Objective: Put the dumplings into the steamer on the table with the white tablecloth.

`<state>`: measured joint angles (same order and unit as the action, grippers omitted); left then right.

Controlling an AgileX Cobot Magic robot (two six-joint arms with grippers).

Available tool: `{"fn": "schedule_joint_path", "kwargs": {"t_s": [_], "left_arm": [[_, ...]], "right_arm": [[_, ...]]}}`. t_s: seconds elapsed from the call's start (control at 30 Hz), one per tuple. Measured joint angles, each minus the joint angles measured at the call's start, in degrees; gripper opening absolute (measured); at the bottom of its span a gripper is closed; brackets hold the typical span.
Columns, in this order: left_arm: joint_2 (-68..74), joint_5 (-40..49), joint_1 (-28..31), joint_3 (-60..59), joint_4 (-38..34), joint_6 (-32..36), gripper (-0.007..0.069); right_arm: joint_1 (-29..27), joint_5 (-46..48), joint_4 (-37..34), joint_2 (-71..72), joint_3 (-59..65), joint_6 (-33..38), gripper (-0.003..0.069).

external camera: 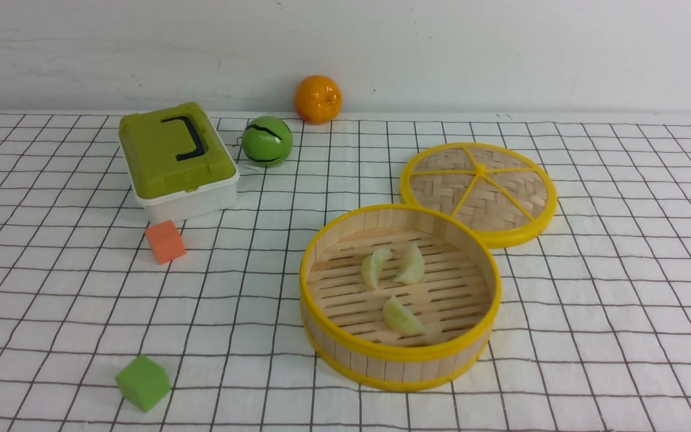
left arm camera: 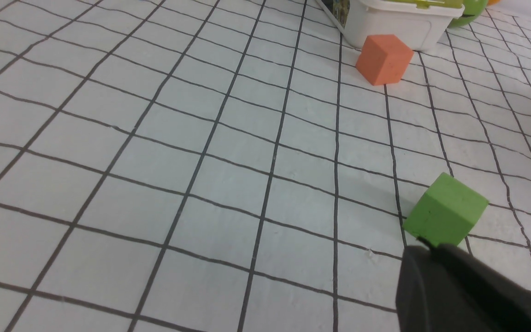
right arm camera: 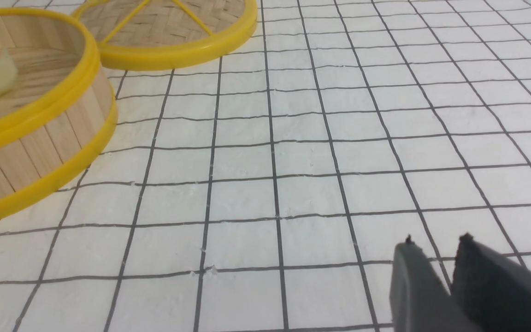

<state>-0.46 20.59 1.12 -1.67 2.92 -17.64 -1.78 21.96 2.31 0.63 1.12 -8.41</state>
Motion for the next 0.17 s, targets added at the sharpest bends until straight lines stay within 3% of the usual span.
{"fn": "schedule_joint_path", "kwargs": {"t_s": [0.17], "left_arm": [[0.0, 0.0, 0.0, 0.0, -0.05, 0.0, 0.0003]], "right_arm": [[0.0, 0.0, 0.0, 0.0, 0.0, 0.0, 0.0146]]}}
